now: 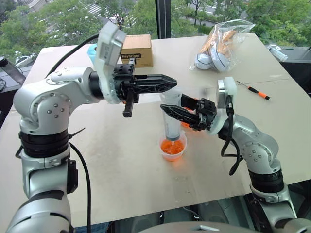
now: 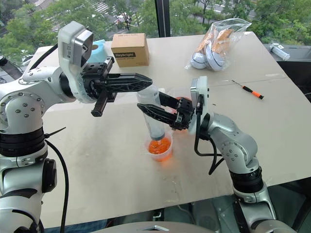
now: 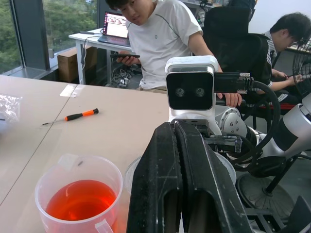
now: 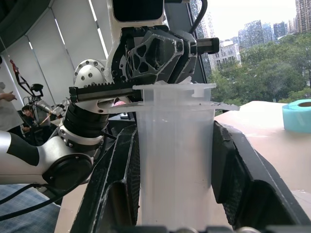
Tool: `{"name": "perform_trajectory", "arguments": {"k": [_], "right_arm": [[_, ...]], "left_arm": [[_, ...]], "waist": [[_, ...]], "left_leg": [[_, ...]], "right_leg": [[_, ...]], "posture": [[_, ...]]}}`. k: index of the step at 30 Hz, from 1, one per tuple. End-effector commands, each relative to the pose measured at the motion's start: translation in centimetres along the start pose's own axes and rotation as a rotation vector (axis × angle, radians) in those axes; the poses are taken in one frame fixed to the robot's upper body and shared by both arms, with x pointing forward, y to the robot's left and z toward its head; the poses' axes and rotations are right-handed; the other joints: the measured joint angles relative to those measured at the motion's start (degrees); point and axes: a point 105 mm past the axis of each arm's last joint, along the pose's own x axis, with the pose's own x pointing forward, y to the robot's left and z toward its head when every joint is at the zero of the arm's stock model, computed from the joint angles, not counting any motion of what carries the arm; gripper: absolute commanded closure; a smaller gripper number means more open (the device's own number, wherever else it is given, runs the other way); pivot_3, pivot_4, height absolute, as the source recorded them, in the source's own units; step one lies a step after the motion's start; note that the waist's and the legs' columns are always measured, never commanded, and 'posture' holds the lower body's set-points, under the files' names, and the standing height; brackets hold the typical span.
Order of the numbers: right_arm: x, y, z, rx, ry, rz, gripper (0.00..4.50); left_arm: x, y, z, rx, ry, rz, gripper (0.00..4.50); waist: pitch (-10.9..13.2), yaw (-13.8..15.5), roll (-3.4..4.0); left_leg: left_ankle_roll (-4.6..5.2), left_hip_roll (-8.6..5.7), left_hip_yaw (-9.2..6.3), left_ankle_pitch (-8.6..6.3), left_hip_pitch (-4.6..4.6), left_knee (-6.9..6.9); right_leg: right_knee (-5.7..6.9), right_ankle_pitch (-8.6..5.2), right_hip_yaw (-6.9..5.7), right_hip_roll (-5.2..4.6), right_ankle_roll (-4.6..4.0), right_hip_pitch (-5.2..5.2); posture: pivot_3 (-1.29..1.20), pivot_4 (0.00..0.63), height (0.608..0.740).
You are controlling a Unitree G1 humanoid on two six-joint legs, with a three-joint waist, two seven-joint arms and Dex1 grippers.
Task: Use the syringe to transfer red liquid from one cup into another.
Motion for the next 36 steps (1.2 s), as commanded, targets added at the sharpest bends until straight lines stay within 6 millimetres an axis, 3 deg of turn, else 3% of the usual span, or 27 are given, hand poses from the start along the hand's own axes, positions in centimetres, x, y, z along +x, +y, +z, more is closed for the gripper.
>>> {"name": "perform_trajectory", "arguments": {"k": [1,10,11,12,16,18,22,25,28,31,33,36], "right_arm": [[0.2,0.8,2.6,-0.085,-0.095,0.034,3.01],[0.1,1.2,2.0,-0.061,-0.077,0.048,3.01],[0.1,1.3,2.0,-0.059,-0.075,0.050,3.01],[0.1,1.3,1.9,-0.058,-0.074,0.052,3.01],[0.0,1.5,1.8,-0.049,-0.067,0.060,3.01],[-0.1,1.6,1.9,-0.050,-0.065,0.069,3.01],[-0.4,1.4,4.4,-0.039,-0.132,0.067,3.01],[-1.5,1.0,7.4,-0.041,-0.183,0.044,3.01],[-3.7,0.2,9.8,-0.066,-0.113,-0.003,3.01],[-6.3,-1.5,10.4,-0.053,0.053,-0.116,3.01],[-8.8,-4.0,10.0,-0.055,0.189,-0.285,3.01],[-12.9,-7.9,7.4,-0.069,0.435,-0.508,3.01]], "left_arm": [[0.8,-0.9,0.1,-0.016,0.018,-0.062,4.44],[-0.1,0.1,2.6,0.058,-0.065,0.024,4.44],[-0.2,0.1,2.9,0.054,-0.079,0.024,3.92],[-0.3,0.2,3.1,0.055,-0.090,0.031,3.78],[-0.9,1.1,4.0,0.078,-0.133,0.096,2.02],[-1.4,1.7,5.0,0.090,-0.176,0.139,2.02],[-3.2,1.7,7.9,0.120,-0.285,0.173,2.02],[-4.6,1.9,8.4,0.114,-0.285,0.238,2.02],[-6.1,2.5,6.2,0.085,-0.173,0.340,2.02],[-7.8,3.1,3.3,0.054,-0.048,0.456,2.02],[-9.0,3.4,0.7,0.040,0.057,0.541,2.02],[-10.4,3.6,-3.8,-0.048,0.210,0.650,2.02]], "waist": [[0.00,0.05,0.00],[0.00,0.03,0.00],[0.00,0.03,0.00],[0.00,0.01,0.00],[0.00,0.00,0.00],[0.00,0.04,0.00],[0.00,0.01,-0.01],[0.01,-0.10,0.00],[0.01,-0.14,0.05],[0.01,0.04,0.01],[0.01,0.07,0.00],[-0.01,0.25,-0.05]], "left_leg": [[0.00,0.00,0.00,0.00,0.00,0.00],[0.00,0.00,0.00,0.00,0.00,0.00],[0.00,0.00,0.00,0.00,0.00,0.00],[0.00,0.00,0.00,0.00,0.00,0.00],[0.00,0.00,0.00,0.00,0.00,0.00],[0.00,0.00,-0.01,0.00,0.00,0.00],[0.00,0.00,-0.01,0.00,0.00,0.01],[0.00,0.00,0.00,0.00,0.00,0.01],[0.00,0.00,-0.01,0.00,0.01,-0.01],[0.00,0.01,-0.03,0.00,0.04,-0.08],[0.01,0.01,0.02,-0.01,0.02,-0.08],[0.06,0.01,0.11,-0.03,0.03,-0.10]], "right_leg": [[0.00,0.00,0.00,0.00,0.00,0.00],[0.01,0.00,0.01,0.00,0.00,0.00],[0.01,0.00,0.01,0.00,0.00,0.00],[0.01,0.00,0.00,0.00,0.00,0.00],[0.00,0.00,0.00,0.00,0.00,0.00],[0.00,0.00,0.00,-0.01,0.00,0.00],[0.01,0.00,-0.01,-0.01,0.00,0.00],[0.01,0.00,0.00,-0.04,0.00,0.00],[0.01,0.00,-0.03,-0.06,0.00,0.00],[-0.05,0.00,-0.05,-0.13,-0.01,0.03],[-0.10,-0.01,-0.02,-0.21,-0.01,0.06],[-0.36,-0.01,0.08,-0.34,-0.01,0.08]], "posture": [[0.00,0.150,0.740],[0.00,0.150,0.740],[0.00,0.150,0.740],[0.00,0.150,0.740],[0.00,0.150,0.740],[0.00,0.150,0.740],[0.00,0.150,0.740],[0.00,0.150,0.740],[0.00,0.150,0.740],[0.00,0.150,0.740],[0.00,0.150,0.740],[0.00,0.150,0.740]]}}
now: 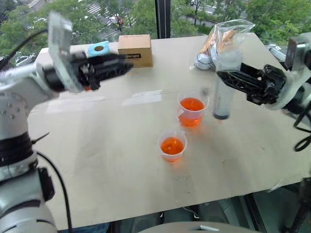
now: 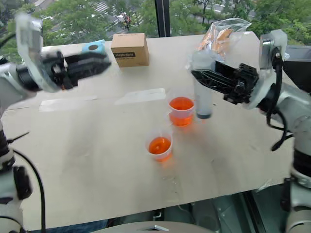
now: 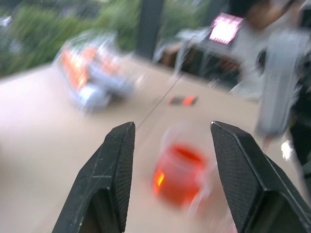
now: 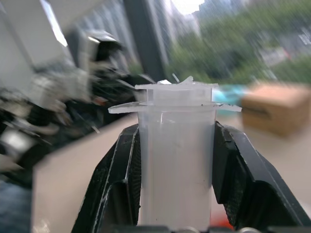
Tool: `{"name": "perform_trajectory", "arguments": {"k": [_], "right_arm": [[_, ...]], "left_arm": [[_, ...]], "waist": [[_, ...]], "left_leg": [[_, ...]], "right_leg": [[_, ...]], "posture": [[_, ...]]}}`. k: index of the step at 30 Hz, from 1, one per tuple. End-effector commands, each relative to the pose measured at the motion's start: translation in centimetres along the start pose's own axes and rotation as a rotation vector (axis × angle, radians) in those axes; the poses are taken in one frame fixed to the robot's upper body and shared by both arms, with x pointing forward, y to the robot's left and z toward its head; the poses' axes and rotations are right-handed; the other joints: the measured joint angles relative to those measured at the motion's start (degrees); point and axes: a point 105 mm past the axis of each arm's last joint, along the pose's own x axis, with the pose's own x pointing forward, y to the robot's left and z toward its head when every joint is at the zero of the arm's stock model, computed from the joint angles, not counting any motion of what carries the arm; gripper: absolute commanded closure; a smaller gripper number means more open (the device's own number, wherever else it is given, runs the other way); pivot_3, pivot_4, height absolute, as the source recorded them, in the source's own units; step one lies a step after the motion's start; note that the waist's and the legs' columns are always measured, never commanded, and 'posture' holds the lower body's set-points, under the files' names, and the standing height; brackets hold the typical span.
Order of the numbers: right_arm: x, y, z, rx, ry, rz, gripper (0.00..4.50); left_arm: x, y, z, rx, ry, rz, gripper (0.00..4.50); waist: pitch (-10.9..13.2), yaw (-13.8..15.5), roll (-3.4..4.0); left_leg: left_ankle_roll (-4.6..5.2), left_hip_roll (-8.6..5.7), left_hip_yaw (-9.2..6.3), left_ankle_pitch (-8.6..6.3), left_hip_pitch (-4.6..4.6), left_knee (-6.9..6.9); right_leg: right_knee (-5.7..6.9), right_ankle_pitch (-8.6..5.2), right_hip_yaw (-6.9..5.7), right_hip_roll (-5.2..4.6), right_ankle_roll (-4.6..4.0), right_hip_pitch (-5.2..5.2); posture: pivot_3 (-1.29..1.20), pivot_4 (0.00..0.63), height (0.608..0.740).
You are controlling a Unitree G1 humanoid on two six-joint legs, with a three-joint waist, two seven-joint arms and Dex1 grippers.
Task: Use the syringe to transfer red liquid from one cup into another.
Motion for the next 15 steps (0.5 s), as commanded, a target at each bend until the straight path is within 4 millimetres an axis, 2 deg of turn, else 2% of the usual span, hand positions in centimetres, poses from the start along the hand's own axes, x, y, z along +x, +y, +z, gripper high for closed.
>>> {"name": "perform_trajectory", "arguments": {"k": [1,4,6,7,8,9,10,11,13,15], "right_arm": [[-1.8,-5.1,-4.1,-0.013,0.247,-0.222,3.01],[-2.6,-9.1,-8.7,-0.026,0.442,-0.388,3.01],[-2.4,-10.2,-10.8,-0.026,0.508,-0.405,3.01],[-2.2,-10.5,-11.4,-0.022,0.520,-0.404,2.22],[-2.0,-10.9,-11.7,-0.049,0.525,-0.400,2.01],[-2.0,-11.4,-11.8,-0.080,0.528,-0.412,1.53],[-2.0,-11.7,-11.9,-0.103,0.531,-0.420,1.37],[-1.9,-12.0,-11.7,-0.114,0.516,-0.429,0.80],[-1.9,-12.3,-10.6,-0.150,0.459,-0.429,0.04],[-2.4,-11.6,-8.7,-0.177,0.387,-0.378,0.04]], "left_arm": [[-0.9,0.8,-3.3,0.073,0.161,0.135,2.02],[-1.4,1.9,-7.1,0.177,0.277,0.231,2.02],[-1.4,1.6,-8.5,0.181,0.270,0.236,2.02],[-1.4,1.3,-9.0,0.178,0.264,0.234,1.97],[-1.4,1.1,-9.5,0.176,0.261,0.238,1.97],[-1.4,1.1,-10.0,0.187,0.261,0.254,1.97],[-1.4,1.1,-10.3,0.196,0.260,0.266,1.97],[-1.5,1.6,-10.8,0.221,0.263,0.323,1.97],[-1.7,1.9,-11.9,0.242,0.272,0.388,1.97],[-2.0,0.9,-12.8,0.238,0.264,0.394,1.97]], "waist": [[-0.03,0.01,-0.07],[-0.04,-0.07,-0.08],[-0.02,-0.01,-0.07],[-0.02,0.06,-0.06],[-0.03,0.11,-0.07],[-0.02,0.26,-0.09],[-0.02,0.70,-0.07],[-0.02,1.02,-0.07],[-0.02,1.44,-0.08],[-0.01,1.45,-0.06]], "left_leg": [[0.02,0.00,-0.01,-0.01,-0.02,0.01],[0.05,0.01,0.07,-0.03,0.02,0.00],[0.05,0.02,0.12,-0.03,0.01,-0.01],[0.04,0.03,0.16,-0.03,-0.09,-0.02],[0.04,0.03,0.16,-0.03,-0.09,-0.02],[0.04,0.04,0.14,-0.03,-0.09,-0.02],[0.04,0.04,0.13,-0.03,-0.12,-0.02],[0.08,0.04,0.14,-0.05,-0.12,-0.02],[0.09,0.04,0.14,-0.06,-0.13,-0.02],[0.09,0.04,0.13,-0.06,-0.13,-0.03]], "right_leg": [[-0.03,0.00,0.06,0.00,0.00,0.00],[-0.02,0.00,0.21,0.00,0.00,-0.01],[-0.02,0.00,0.26,0.00,0.00,-0.04],[0.01,0.00,0.29,-0.01,0.00,-0.15],[0.01,0.00,0.29,-0.01,0.00,-0.17],[0.00,0.00,0.27,-0.02,0.00,-0.16],[-0.01,0.00,0.24,-0.03,0.00,-0.16],[-0.06,0.01,0.25,-0.07,0.01,-0.16],[-0.11,0.01,0.22,-0.08,0.01,-0.15],[-0.10,0.01,0.21,-0.09,0.01,-0.14]], "posture": [[0.00,0.150,0.740],[0.00,0.150,0.740],[0.00,0.150,0.740],[0.00,0.150,0.740],[0.00,0.150,0.740],[0.00,0.150,0.740],[0.00,0.150,0.740],[0.00,0.150,0.740],[0.00,0.150,0.740],[0.00,0.150,0.740]]}}
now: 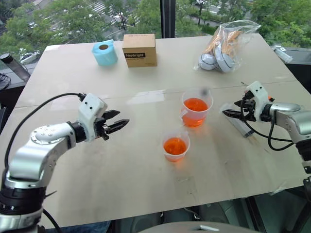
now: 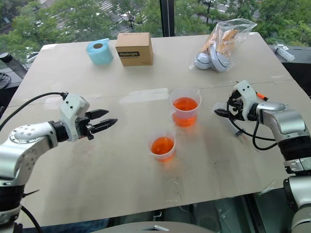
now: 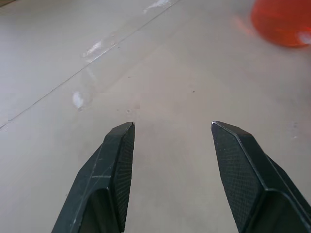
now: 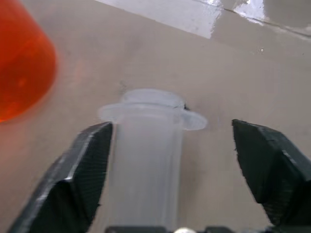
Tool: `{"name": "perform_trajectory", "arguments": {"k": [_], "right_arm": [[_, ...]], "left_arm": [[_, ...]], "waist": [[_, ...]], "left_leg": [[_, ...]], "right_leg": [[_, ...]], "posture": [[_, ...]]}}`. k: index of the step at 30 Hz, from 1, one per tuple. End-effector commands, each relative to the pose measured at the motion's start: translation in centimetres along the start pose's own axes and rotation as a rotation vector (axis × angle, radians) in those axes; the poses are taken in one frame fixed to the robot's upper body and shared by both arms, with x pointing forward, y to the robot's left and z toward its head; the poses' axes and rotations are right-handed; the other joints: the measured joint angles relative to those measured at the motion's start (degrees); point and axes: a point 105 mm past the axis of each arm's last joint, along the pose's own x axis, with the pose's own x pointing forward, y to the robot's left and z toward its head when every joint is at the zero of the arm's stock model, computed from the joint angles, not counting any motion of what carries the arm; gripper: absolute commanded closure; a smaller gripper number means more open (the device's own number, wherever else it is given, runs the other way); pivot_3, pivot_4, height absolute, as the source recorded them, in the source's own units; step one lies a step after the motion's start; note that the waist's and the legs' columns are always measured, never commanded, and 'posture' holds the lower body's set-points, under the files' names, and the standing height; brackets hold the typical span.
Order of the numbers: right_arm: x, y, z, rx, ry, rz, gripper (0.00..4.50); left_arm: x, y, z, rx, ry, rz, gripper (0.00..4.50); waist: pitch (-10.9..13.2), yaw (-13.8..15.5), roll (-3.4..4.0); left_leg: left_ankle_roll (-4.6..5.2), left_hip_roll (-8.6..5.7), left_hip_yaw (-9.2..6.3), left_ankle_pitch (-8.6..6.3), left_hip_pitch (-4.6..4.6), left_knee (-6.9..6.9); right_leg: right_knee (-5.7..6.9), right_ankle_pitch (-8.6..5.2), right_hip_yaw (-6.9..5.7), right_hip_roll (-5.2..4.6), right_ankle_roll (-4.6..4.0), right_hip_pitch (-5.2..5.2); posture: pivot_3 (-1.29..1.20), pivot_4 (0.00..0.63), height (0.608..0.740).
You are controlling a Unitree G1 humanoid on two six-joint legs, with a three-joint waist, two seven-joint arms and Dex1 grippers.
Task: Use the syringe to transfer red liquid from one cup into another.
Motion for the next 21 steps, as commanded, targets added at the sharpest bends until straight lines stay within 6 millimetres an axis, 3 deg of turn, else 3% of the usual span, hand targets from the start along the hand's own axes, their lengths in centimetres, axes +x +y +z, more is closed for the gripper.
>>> {"name": "perform_trajectory", "arguments": {"k": [1,4,9,12,13,17,21], "right_arm": [[-3.6,-0.5,4.3,-0.097,-0.197,0.031,0.04],[-6.2,0.4,4.0,-0.153,-0.256,0.112,0.04],[-10.4,1.0,0.5,-0.126,-0.297,0.143,0.04],[-12.6,2.3,-1.5,-0.044,-0.370,0.191,0.04],[-13.1,2.7,-2.0,-0.026,-0.391,0.200,0.04],[-14.3,2.1,-8.2,-0.069,-0.201,0.105,0.04],[-14.4,1.4,-9.9,-0.087,-0.166,0.100,0.04]], "left_arm": [[-1.0,-1.2,0.3,0.064,-0.050,0.038,1.97],[-2.1,-2.4,-0.1,0.037,-0.063,0.037,1.97],[-3.9,-5.0,-1.2,-0.016,-0.069,-0.002,1.97],[-4.8,-6.4,-3.1,-0.062,-0.039,0.006,1.97],[-5.1,-6.8,-3.7,-0.072,-0.024,0.004,1.97],[-6.6,-8.6,-7.2,-0.159,0.054,-0.013,1.97],[-6.9,-9.2,-7.8,-0.151,0.062,-0.040,1.97]], "waist": [[0.01,-0.01,0.01],[0.00,0.40,0.00],[-0.08,0.97,0.06],[-0.16,1.07,0.20],[-0.20,1.08,0.23],[-0.24,0.99,0.30],[-0.27,0.99,0.42]], "left_leg": [[0.00,0.00,0.01,0.00,0.00,-0.01],[0.04,0.01,-0.05,-0.04,-0.04,-0.07],[0.04,0.05,-0.20,-0.05,0.12,-0.12],[0.12,0.05,-0.24,-0.09,0.30,-0.12],[0.13,0.05,-0.25,-0.10,0.32,-0.12],[0.33,0.06,-0.25,-0.23,0.57,-0.16],[0.46,0.06,-0.12,-0.31,1.20,-0.25]], "right_leg": [[0.00,0.00,0.01,-0.01,0.00,0.00],[-0.15,0.00,-0.04,-0.06,0.00,0.03],[-0.36,0.00,-0.17,-0.10,-0.01,0.35],[-0.38,0.00,-0.21,-0.14,-0.02,0.58],[-0.38,0.00,-0.21,-0.14,-0.02,0.60],[-0.49,-0.02,-0.21,-0.13,-0.05,0.90],[-0.52,-0.14,-0.13,-0.19,-0.32,1.37]], "posture": [[0.00,0.150,0.740],[0.00,0.150,0.740],[0.00,0.150,0.740],[0.00,0.150,0.740],[0.00,0.150,0.740],[0.00,0.150,0.740],[0.00,0.150,0.740]]}}
